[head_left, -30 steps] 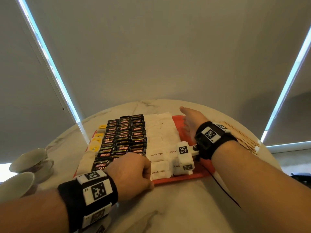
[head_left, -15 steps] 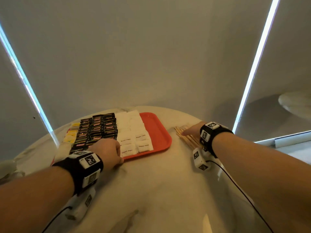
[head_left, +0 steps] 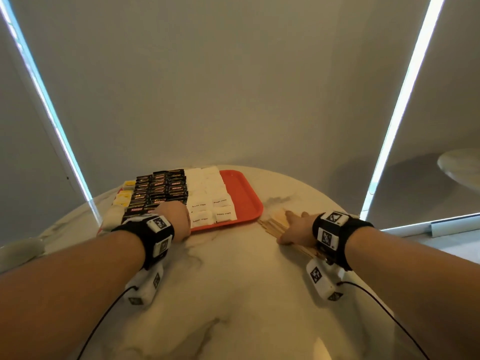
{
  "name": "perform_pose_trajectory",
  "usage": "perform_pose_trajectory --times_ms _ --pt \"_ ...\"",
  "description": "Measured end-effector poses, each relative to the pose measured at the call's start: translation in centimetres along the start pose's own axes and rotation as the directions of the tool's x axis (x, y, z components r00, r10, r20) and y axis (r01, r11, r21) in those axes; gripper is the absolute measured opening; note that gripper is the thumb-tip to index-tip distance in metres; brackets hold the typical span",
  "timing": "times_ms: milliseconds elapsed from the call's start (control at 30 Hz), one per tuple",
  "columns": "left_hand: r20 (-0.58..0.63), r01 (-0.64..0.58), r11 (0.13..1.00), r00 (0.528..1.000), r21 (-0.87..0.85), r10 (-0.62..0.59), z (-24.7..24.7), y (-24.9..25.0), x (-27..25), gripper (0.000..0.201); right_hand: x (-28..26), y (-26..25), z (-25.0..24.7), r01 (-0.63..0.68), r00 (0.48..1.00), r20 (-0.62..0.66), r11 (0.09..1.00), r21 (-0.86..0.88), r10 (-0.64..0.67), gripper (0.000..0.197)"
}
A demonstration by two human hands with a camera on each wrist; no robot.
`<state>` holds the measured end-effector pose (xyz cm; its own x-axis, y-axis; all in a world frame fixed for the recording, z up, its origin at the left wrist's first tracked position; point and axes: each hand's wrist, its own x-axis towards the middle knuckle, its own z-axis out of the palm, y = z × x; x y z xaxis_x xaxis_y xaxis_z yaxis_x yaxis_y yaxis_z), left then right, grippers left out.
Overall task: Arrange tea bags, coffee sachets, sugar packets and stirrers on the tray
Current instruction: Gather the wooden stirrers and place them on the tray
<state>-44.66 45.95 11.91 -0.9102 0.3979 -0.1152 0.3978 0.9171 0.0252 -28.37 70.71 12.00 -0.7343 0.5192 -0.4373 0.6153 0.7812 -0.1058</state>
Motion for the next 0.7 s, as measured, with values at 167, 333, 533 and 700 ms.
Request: perform_pose_trajectory --times_ms 167,333,533,700 --pt "0.0 -0.047 0.998 0.999 0.046 0.047 -0.5 0.1 -1.0 0.024 -5.8 -4.2 4.7 0.278 0.959 0.092 0.949 -0.147 -0.267 0.099" --pt "-0.029 -0.108 0.994 0.994 -0.011 0.107 -0.8 0.5 -3.8 0.026 -12.2 -9.4 8.7 0.561 0.828 0.185 0.794 -0.235 -0.53 0.095" --pt "0.072 -0.216 0.959 0.97 -0.181 0.232 -0.3 0.3 -10.0 0.018 -16.3 -11.6 10.7 0.695 0.717 0.329 0.661 -0.282 -0.614 0.094" --pt "0.109 -0.31 0.933 0.937 -0.183 0.332 0.6 1.1 -13.9 0.014 -17.3 -11.4 10.9 0.711 0.703 0.332 0.641 -0.289 -0.629 0.088"
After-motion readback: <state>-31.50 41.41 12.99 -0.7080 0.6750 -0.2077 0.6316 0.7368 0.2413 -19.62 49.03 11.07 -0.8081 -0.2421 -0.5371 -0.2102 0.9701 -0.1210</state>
